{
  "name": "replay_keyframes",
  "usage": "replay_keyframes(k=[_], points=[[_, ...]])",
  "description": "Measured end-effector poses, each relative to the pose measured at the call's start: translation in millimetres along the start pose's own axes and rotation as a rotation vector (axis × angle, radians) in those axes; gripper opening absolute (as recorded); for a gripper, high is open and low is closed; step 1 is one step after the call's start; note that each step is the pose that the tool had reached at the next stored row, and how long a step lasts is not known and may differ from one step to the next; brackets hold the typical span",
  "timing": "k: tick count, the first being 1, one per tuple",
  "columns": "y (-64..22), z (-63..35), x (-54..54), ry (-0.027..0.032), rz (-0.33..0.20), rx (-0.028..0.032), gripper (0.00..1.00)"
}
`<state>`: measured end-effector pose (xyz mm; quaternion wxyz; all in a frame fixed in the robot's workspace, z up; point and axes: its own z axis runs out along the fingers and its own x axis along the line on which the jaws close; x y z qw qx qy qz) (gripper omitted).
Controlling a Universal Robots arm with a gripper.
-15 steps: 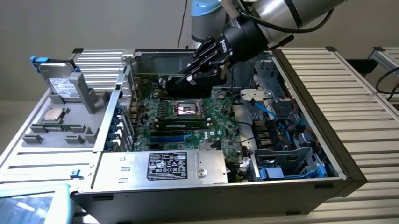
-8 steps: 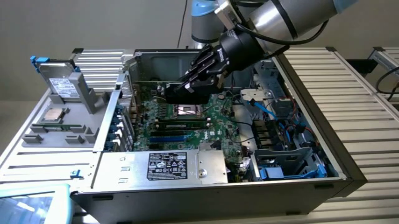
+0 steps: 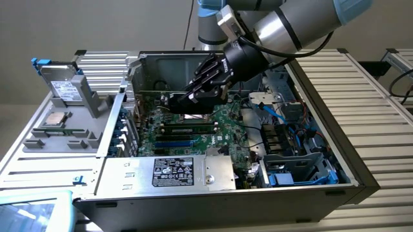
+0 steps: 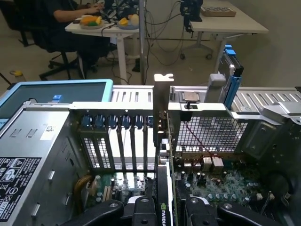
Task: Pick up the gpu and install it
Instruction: 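Insert the gpu into the slot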
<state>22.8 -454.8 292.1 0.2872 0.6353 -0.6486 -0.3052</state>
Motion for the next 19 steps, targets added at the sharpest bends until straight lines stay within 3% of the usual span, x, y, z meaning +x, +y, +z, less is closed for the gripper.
replay_keyframes(k=[5, 19], points=[[-3.3, 10.1, 0.6, -0.0003, 0.000, 0.0000, 0.27], [-21.3, 27.0, 10.7, -0.0001, 0.000, 0.0001, 0.27]])
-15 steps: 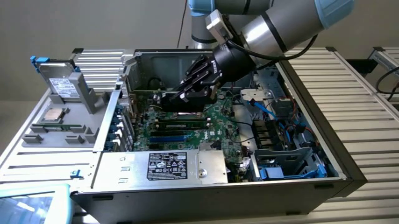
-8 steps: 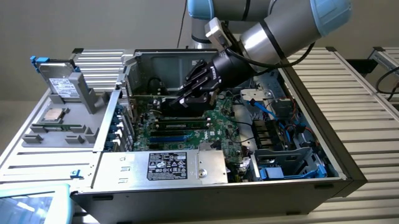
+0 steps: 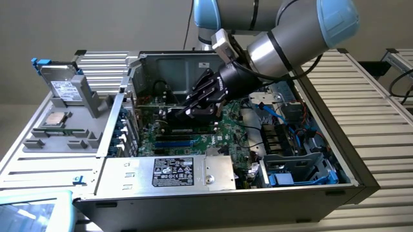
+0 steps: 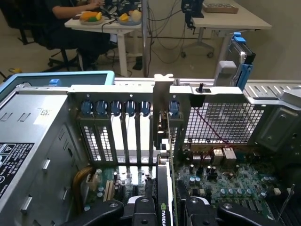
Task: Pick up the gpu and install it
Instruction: 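Insert the gpu into the slot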
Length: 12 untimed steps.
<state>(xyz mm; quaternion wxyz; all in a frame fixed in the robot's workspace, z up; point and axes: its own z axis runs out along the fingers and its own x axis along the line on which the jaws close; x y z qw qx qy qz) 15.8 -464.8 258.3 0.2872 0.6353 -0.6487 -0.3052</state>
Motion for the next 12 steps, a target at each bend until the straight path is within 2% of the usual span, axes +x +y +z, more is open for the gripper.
replay_keyframes(k=[7, 12], points=[[-7.7, 10.1, 1.2, -0.0001, 0.000, 0.0000, 0.27], [-10.3, 12.6, 3.4, -0.0001, 0.000, 0.0000, 0.27]])
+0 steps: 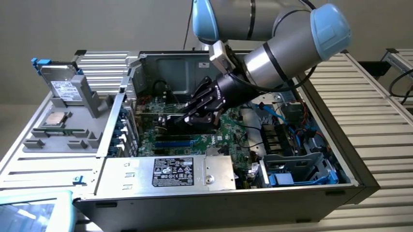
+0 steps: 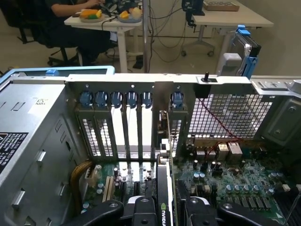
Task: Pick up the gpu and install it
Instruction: 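Insert the gpu into the slot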
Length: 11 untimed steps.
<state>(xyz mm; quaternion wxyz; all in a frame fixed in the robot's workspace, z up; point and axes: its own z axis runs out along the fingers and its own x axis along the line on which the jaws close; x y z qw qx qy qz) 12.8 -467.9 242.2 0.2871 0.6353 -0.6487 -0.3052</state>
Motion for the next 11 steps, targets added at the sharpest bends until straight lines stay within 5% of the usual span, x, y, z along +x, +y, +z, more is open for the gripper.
replay_keyframes(k=[11], points=[[-4.8, 5.7, 1.9, 0.0020, 0.002, 0.0032, 0.27]])
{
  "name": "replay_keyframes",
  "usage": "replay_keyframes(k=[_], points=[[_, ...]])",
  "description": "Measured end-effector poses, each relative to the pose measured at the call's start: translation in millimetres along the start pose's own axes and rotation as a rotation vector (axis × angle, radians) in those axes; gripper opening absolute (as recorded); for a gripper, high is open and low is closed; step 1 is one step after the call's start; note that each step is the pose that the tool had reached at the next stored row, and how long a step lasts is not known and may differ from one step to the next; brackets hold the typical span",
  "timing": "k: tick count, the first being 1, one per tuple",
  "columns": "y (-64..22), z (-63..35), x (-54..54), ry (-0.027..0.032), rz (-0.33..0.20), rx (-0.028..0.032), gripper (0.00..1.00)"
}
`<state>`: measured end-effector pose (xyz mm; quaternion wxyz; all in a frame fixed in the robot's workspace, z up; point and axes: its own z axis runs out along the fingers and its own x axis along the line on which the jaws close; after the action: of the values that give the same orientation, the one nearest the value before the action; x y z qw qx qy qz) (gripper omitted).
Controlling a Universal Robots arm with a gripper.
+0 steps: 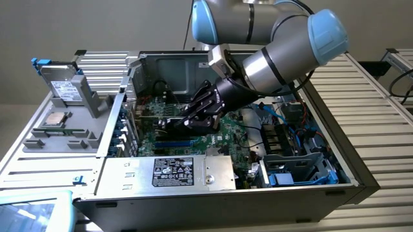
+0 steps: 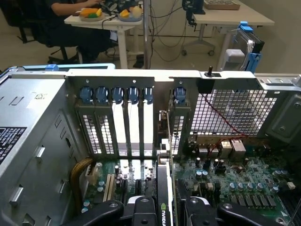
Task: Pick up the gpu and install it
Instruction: 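Insert the gpu into the slot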
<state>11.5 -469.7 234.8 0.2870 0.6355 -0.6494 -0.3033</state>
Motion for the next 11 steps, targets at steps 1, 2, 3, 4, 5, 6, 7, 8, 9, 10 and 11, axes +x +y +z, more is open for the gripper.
replay_keyframes(k=[1, 2, 3, 4, 5, 6, 7, 8, 9, 10, 11], points=[[-0.2, 0.5, 0.0, 0.0018, 0.002, 0.0023, 0.27], [-0.3, 0.8, 0.0, 0.0045, 0.004, 0.0045, 0.27], [-0.2, 0.7, 0.0, 0.0067, 0.005, 0.0049, 0.27], [-0.2, 0.7, 0.0, 0.0069, 0.005, 0.0049, 0.27], [-0.3, 0.7, 0.0, 0.0068, 0.005, 0.0050, 0.27], [-0.3, 0.8, 0.0, 0.0067, 0.005, 0.0050, 0.27], [-0.3, 0.9, 0.0, 0.0066, 0.005, 0.0051, 0.27], [-0.3, 1.2, -0.4, 0.0062, 0.005, 0.0065, 0.27], [-0.3, 1.4, -0.6, 0.0062, 0.004, 0.0082, 0.27], [-0.3, 1.4, -0.8, 0.0064, 0.004, 0.0086, 0.27], [-0.3, 1.4, -0.8, 0.0064, 0.004, 0.0086, 0.27]])
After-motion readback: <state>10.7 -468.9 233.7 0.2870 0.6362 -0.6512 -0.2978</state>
